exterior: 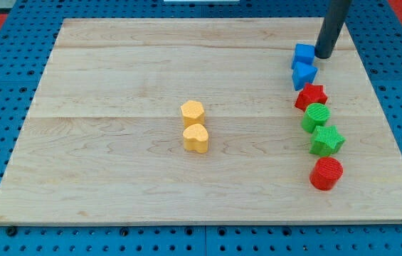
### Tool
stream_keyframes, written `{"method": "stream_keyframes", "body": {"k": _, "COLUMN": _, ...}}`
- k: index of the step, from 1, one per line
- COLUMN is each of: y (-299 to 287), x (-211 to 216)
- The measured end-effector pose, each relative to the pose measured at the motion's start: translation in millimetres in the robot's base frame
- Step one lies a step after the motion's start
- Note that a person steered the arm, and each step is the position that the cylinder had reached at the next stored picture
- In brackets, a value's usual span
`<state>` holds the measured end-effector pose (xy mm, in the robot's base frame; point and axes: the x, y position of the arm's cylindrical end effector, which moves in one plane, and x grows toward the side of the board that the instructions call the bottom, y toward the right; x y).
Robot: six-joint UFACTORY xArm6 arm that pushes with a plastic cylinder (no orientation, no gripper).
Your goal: Place the blue cube above the blue triangle
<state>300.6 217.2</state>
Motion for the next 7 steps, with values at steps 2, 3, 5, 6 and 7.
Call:
{"method": "stream_keyframes", "body": {"k": 2, "y": -14, "x": -3}}
{"method": "stream_keyframes", "body": {"k": 3, "y": -8, "x": -23}}
{"method": "stream_keyframes", "body": {"k": 5, "y": -43, "x": -22}}
{"method": "stream_keyframes", "body": {"k": 6, "y": -44, "x": -18}}
{"method": "stream_keyframes", "body": {"k": 7, "y": -37, "x": -12}}
